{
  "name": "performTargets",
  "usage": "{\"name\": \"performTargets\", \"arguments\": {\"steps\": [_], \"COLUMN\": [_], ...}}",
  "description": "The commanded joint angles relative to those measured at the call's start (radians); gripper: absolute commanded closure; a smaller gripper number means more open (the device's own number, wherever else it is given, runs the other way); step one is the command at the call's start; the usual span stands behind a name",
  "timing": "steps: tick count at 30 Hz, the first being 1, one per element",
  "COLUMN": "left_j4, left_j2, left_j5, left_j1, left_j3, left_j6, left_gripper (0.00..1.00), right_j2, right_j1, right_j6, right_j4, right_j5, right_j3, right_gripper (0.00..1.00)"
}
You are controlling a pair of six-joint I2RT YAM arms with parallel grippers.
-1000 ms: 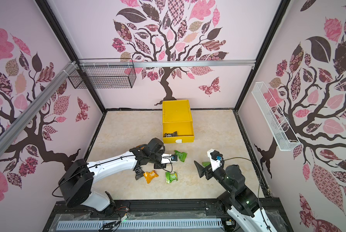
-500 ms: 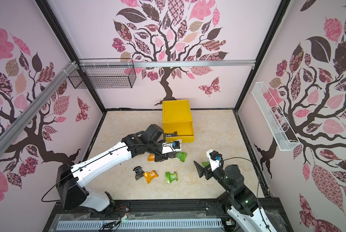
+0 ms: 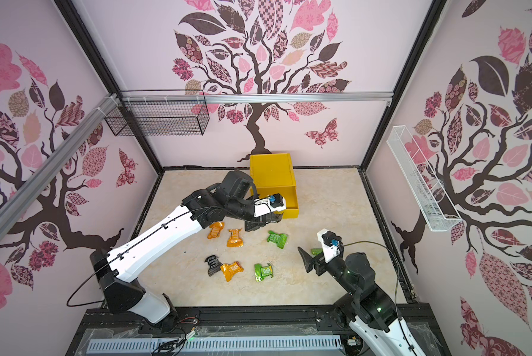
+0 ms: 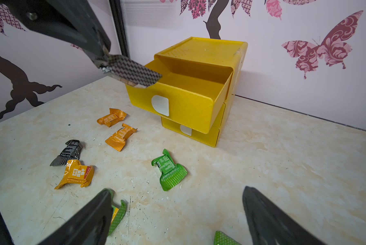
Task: Place the cookies into the drawer by color
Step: Place the cookie in the drawer.
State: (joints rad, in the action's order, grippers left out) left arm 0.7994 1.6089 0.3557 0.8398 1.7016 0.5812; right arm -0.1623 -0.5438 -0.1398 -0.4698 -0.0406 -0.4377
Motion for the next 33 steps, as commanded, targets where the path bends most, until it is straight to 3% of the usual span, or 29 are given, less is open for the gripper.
{"name": "performTargets", "arguments": {"steps": [1, 12, 18, 28, 29, 33], "left_j4": [-0.106, -0.312, -0.316, -0.314, -0.315, -0.312], "left_j2": [0.034, 0.166, 0.256, 0.299, 0.301, 0.301], "left_j5": [-0.079, -0.221, -0.291, -0.279, -0.284, -0.297], "left_j1": [0.002, 0.001, -0.001, -0.002, -0.002, -0.002], "left_j3": [0.044, 0.068, 0.129, 0.135, 0.132, 0.14], "left_j6": [-0.045, -0.043, -0.029, -0.045, -0.045, -0.062], "left_gripper": [1.0, 1.0, 1.0, 1.0, 0.98, 0.75], "right_j2": [0.011, 0.01, 0.012, 0.028, 0.032, 0.025], "right_j1": [0.003, 0.004, 0.004, 0.004, 0.003, 0.003], "right_j6": [-0.007, -0.008, -0.012, -0.014, -0.014, -0.012], "right_j4": [0.013, 0.014, 0.013, 0.012, 0.01, 0.013], "right_j5": [0.019, 0.0, 0.003, -0.011, -0.008, -0.003], "right_j3": [-0.006, -0.004, -0.004, -0.003, -0.004, -0.003], "right_gripper": [0.01, 0.01, 0.01, 0.01, 0.01, 0.01]}}
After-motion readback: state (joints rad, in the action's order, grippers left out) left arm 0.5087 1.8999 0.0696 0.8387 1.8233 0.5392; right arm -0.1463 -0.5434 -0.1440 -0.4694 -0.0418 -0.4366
